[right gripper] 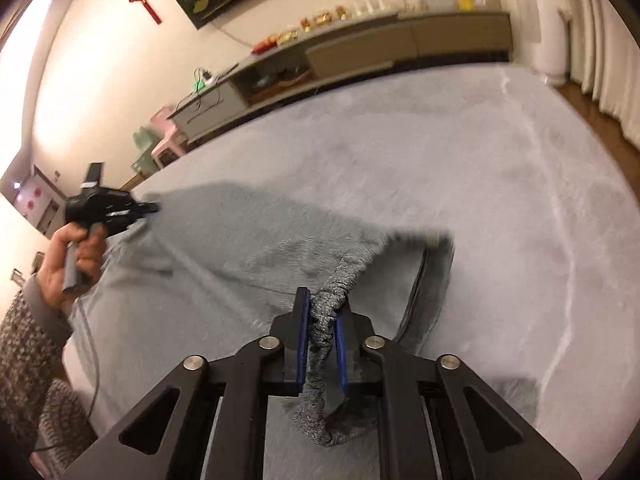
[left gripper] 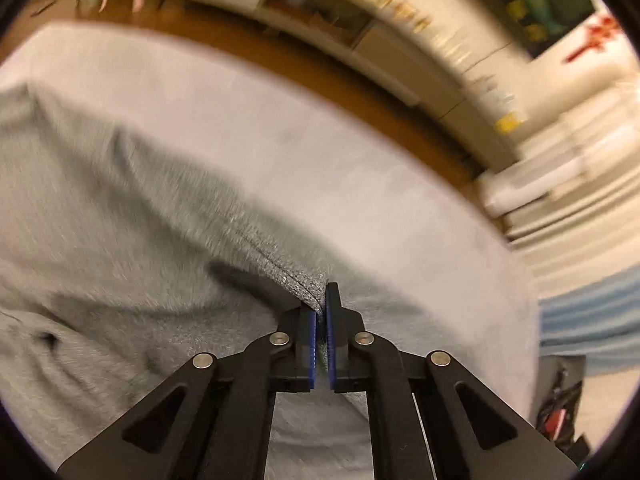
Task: Fold clothes
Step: 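Grasp the cuff with the right gripper while the left gripper pinches the leg fabric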
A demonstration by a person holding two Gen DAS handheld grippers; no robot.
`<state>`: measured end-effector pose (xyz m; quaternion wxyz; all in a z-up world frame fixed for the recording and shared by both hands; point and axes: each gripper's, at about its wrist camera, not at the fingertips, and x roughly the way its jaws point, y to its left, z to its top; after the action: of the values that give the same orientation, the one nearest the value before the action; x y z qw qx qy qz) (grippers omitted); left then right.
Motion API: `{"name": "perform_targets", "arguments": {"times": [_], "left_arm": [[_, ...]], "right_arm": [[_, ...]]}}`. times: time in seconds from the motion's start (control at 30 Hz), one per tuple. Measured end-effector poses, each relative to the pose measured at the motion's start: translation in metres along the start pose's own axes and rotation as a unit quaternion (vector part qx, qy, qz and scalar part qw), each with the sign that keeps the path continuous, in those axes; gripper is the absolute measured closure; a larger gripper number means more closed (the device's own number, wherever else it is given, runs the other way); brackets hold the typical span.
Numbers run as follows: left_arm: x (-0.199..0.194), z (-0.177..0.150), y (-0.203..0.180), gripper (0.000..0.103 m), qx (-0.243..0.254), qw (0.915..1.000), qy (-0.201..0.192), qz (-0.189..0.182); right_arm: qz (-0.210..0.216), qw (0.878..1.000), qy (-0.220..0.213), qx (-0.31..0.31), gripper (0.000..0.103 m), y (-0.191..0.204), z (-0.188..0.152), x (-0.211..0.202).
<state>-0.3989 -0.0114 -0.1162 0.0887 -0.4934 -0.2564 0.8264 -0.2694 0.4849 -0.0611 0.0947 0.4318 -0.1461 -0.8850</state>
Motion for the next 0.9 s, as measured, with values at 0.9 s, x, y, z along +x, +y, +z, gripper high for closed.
{"name": "perform_targets", "arguments": {"times": [0.9], "left_arm": [[-0.165, -0.206, 0.052, 0.099, 0.144, 0.9867, 0.002, -0.076]], "right_arm": [[-0.032, 0.996, -0.033, -0.073, 0.094, -0.026, -0.072, -0.153]]}}
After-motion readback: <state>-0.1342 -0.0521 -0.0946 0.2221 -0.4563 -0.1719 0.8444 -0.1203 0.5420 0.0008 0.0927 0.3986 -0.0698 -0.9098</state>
